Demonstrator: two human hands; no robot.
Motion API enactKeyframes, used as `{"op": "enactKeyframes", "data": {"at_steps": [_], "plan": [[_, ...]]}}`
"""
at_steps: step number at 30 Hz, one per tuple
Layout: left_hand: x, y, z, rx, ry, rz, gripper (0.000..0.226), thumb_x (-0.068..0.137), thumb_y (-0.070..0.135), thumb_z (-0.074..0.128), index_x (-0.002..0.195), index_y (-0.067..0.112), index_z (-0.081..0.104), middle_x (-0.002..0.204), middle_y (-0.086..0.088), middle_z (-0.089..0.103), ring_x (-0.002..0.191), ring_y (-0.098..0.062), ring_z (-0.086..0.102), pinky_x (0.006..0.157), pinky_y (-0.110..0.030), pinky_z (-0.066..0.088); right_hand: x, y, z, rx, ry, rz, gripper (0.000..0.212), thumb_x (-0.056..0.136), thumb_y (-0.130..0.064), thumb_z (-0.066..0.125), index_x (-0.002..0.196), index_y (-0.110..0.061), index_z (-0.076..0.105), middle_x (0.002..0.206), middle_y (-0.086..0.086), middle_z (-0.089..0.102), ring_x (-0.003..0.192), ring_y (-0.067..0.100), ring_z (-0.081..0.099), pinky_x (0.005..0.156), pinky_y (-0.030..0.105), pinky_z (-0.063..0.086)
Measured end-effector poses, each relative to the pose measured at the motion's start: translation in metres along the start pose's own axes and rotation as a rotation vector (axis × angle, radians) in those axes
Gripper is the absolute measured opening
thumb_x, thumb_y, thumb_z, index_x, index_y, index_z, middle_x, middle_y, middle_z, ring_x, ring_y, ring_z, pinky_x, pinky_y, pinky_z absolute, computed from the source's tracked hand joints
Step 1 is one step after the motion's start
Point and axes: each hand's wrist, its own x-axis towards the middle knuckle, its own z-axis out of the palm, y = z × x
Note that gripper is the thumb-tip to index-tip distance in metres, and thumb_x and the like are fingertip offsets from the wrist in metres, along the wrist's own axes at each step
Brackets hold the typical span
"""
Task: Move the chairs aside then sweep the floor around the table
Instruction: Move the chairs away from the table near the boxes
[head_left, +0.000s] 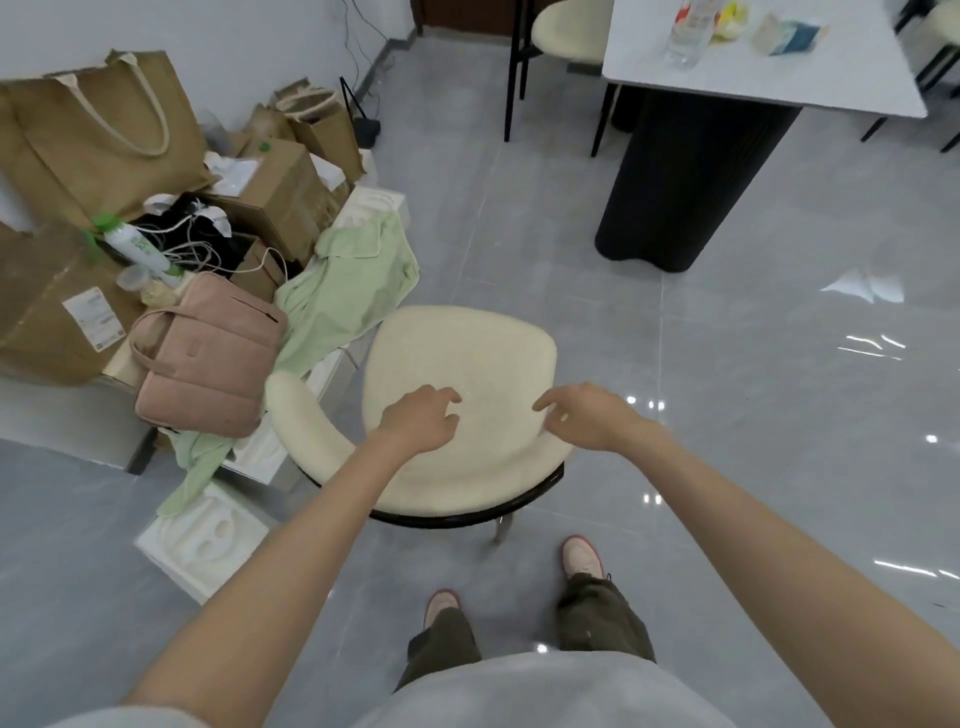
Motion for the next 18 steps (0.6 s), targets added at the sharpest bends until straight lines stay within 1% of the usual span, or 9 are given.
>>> {"op": "enactKeyframes", "data": {"at_steps": [4,6,9,12,14,18], "plan": [[0.031,0.063,-0.011,-0.039,0.058,-0.012,0.043,0.096,0.032,0.044,0.139,0.027,0.043,0.137,-0.008,0.047,0.126,-0.026,0.048,0.103,-0.040,0.041,0.008,0.058,-0.039,-0.046,0.069,0.012,0.040,0.095,-0.023,0.042,0.132,-0.030,0.054,0.130,0.001,0.060,0.120,0.023,0.055,0.098,0.034,0.045],[0.046,0.094,-0.015,-0.064,0.081,-0.009,0.043,0.096,0.032,0.045,0.139,0.026,0.044,0.138,-0.008,0.048,0.126,-0.026,0.049,0.103,-0.040,0.042,0.010,0.086,-0.059,-0.061,0.095,0.017,0.040,0.096,-0.023,0.042,0.133,-0.029,0.053,0.132,0.004,0.058,0.122,0.024,0.053,0.098,0.032,0.043],[0.072,0.152,-0.024,-0.112,0.127,-0.008,0.043,0.096,0.030,0.046,0.139,0.025,0.044,0.138,-0.008,0.049,0.125,-0.026,0.050,0.102,-0.039,0.043,0.011,0.136,-0.098,-0.060,0.156,0.017,0.040,0.095,-0.020,0.042,0.132,-0.028,0.055,0.129,0.004,0.061,0.121,0.025,0.053,0.095,0.031,0.043],[0.089,0.200,-0.034,-0.147,0.179,-0.007,0.044,0.095,0.029,0.047,0.139,0.024,0.044,0.139,-0.007,0.048,0.126,-0.025,0.049,0.102,-0.038,0.042,0.014,0.178,-0.129,-0.051,0.167,0.017,0.039,0.093,-0.023,0.043,0.129,-0.031,0.056,0.123,0.002,0.065,0.116,0.025,0.058,0.097,0.036,0.048],[0.103,0.228,-0.045,-0.166,0.216,-0.009,0.044,0.095,0.026,0.046,0.139,0.025,0.044,0.139,-0.005,0.049,0.126,-0.024,0.049,0.101,-0.037,0.042,0.018,0.202,-0.152,-0.013,0.186,0.017,0.039,0.093,-0.025,0.044,0.129,-0.032,0.055,0.120,0.001,0.066,0.112,0.025,0.060,0.094,0.038,0.050],[0.133,0.264,-0.070,-0.213,0.236,-0.004,0.043,0.096,0.020,0.044,0.139,0.019,0.046,0.137,-0.007,0.053,0.125,-0.023,0.051,0.101,-0.031,0.039,0.034,0.230,-0.191,0.042,0.247,-0.011,0.039,0.094,-0.022,0.045,0.131,-0.028,0.055,0.122,-0.002,0.065,0.111,0.023,0.060,0.090,0.034,0.051]]}}
